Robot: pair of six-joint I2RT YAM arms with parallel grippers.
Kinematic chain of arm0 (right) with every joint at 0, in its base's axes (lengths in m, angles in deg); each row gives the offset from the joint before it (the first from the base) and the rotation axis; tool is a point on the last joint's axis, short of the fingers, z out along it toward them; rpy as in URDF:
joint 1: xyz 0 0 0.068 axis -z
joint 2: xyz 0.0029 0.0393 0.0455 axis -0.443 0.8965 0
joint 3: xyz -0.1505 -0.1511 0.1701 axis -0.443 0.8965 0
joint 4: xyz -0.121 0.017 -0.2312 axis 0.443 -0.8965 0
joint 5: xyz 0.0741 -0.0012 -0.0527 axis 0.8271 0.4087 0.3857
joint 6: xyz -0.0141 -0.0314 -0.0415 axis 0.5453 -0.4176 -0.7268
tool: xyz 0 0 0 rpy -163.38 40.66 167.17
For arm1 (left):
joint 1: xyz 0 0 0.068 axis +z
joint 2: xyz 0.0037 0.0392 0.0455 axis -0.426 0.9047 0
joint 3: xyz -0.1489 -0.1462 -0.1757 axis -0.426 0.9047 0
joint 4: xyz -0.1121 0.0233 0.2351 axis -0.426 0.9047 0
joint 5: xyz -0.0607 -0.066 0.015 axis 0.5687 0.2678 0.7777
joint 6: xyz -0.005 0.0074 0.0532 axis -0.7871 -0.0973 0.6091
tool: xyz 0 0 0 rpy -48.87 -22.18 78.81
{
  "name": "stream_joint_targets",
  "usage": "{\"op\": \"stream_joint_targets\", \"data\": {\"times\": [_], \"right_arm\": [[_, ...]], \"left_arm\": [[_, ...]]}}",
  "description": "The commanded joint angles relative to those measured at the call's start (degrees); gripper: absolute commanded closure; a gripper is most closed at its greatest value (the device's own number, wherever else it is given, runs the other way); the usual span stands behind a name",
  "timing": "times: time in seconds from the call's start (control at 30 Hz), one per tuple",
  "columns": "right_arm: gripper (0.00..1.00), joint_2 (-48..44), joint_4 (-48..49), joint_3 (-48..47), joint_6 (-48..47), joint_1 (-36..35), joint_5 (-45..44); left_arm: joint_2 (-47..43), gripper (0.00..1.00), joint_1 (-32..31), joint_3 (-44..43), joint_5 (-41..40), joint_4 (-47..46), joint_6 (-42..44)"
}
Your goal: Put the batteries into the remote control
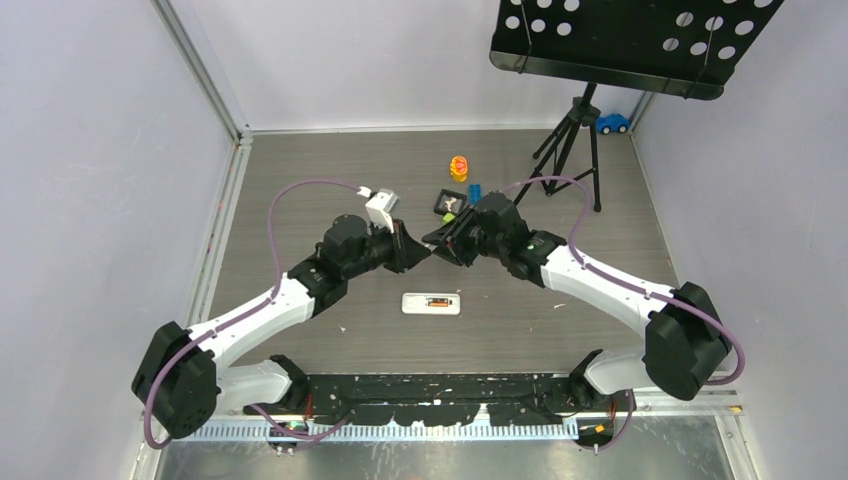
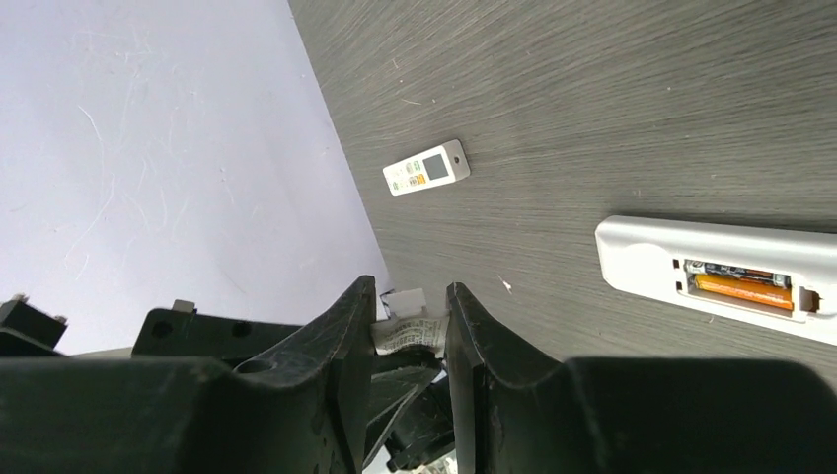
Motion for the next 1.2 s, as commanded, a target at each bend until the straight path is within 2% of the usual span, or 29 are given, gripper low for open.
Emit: {"op": "stream_joint_targets", "data": {"times": [0.0, 0.03, 0.1, 0.13, 0.23, 0.4, 0.47, 0.57, 0.73, 0.87, 0.97, 1.07, 1.17], "right_arm": [[0.83, -0.24, 1.68, -1.48, -0.1, -0.06, 0.98], [0.75, -0.45, 1.56, -1.56, -1.45, 0.02, 0.88], [0.49, -1.33, 0.97, -1.27, -5.17, 0.93, 1.16], [0.4, -2.11, 0.71, -0.87, -8.33, 2.04, 1.61], [0.3, -7.13, 2.36, 2.25, -20.65, 5.57, 4.44], [0.29, -17.19, 9.4, 9.5, -39.07, 7.07, 16.55], [0.29, -19.62, 6.18, 10.2, -44.51, 7.07, 21.07], [0.29, -22.8, 0.43, 11.02, -50.3, 7.07, 24.46], [0.35, -25.84, 0.82, 12.74, -51.97, 7.07, 31.37], [0.52, -24.83, 1.55, 12.8, -51.76, 7.09, 34.19], [0.61, -23.67, 2.45, 12.52, -51.4, 7.07, 35.25], [0.65, -23.07, 3.9, 12.67, -51.0, 7.07, 36.49], [0.65, -23.02, 4.79, 12.86, -50.85, 7.07, 37.58]], "left_arm": [[1.18, 0.99, -0.17, -2.62, 3.54, -1.13, 1.44], [1.17, 1.0, -0.18, -2.3, 4.48, -1.35, 1.38], [0.78, 1.0, -0.18, -2.13, 5.17, -0.01, 1.52], [0.43, 1.0, -0.24, -2.37, 5.27, 1.64, 1.73], [-0.34, 1.0, -0.08, -3.69, 7.7, 6.42, 2.38], [0.31, 1.0, -0.04, -7.29, 20.97, 13.55, 3.78], [-0.09, 1.0, -0.06, -7.89, 24.56, 14.53, 3.7], [-1.69, 1.0, -0.11, -7.36, 28.99, 11.13, 1.75], [-2.21, 1.0, -0.09, -7.22, 34.95, 8.06, -0.32], [-2.29, 1.0, -0.09, -7.55, 36.67, 8.14, -0.69], [-2.13, 1.0, -0.11, -7.64, 37.94, 8.02, -0.84], [-1.54, 1.0, -0.11, -7.82, 38.78, 8.03, -1.12], [-0.8, 1.0, -0.09, -8.08, 39.55, 8.03, -1.7]]}}
